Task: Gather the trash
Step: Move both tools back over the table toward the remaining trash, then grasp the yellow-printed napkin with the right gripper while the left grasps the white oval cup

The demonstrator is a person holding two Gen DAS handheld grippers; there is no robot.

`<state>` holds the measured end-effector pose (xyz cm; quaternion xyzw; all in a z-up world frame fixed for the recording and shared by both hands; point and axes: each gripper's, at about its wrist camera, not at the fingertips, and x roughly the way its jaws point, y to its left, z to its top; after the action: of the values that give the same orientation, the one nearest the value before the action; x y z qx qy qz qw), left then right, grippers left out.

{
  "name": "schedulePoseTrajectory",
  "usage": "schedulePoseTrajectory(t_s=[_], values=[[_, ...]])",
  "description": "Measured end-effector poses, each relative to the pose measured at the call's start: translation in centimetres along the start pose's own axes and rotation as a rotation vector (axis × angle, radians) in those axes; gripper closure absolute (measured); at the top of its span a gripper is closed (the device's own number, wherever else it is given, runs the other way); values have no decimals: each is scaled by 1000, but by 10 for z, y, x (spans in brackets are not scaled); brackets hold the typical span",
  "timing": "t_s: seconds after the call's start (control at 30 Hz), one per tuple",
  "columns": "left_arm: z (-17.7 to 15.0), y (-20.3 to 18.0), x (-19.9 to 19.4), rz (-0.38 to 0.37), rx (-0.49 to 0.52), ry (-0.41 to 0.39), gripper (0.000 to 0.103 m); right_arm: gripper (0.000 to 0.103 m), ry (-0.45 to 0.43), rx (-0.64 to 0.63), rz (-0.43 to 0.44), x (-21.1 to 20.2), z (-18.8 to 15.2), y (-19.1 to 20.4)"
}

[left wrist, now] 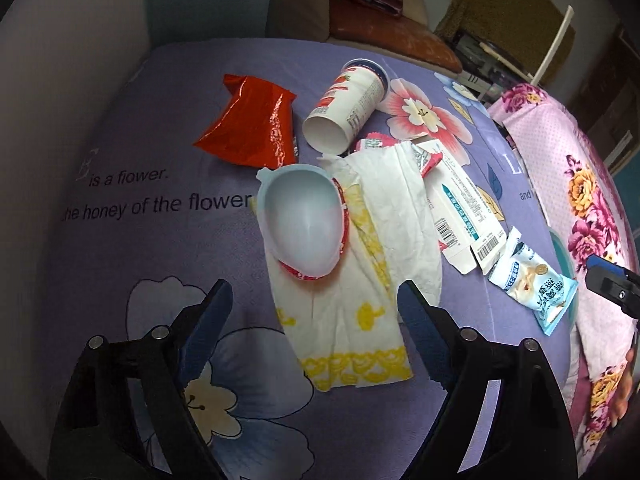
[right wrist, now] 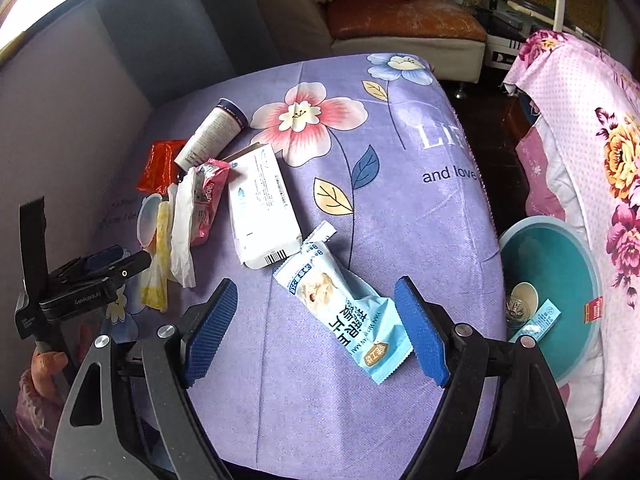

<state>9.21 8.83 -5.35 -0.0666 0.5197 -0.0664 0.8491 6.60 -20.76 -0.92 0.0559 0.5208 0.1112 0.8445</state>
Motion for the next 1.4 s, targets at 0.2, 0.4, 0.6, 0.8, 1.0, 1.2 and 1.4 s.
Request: schedulePoseTrajectory(t_s=[0.2, 0.4, 0.6, 0.8, 1.0, 1.2, 1.4], values=[[9, 28, 9, -33, -56, 28, 60, 26, 70, -53, 53, 30, -1, 37], [28, 26, 22, -73, -68, 23, 60, 26, 107, -98, 88, 48, -3, 64], [30, 29, 28, -67, -60, 17, 94, 26, 128, -131, 103, 54, -1, 84], [17, 59, 7, -29, -57, 7, 95, 26, 135, -191, 144, 62, 7, 116], [2, 100, -3, 36, -87, 23, 95, 26, 151, -297, 176, 85, 8, 161], [-2, 119, -4, 38, -122, 28, 93, 26, 170, -359, 153, 118, 9, 187], [-2, 131, -6, 29, -140, 27, 90, 32, 152, -410, 103, 135, 9, 203]])
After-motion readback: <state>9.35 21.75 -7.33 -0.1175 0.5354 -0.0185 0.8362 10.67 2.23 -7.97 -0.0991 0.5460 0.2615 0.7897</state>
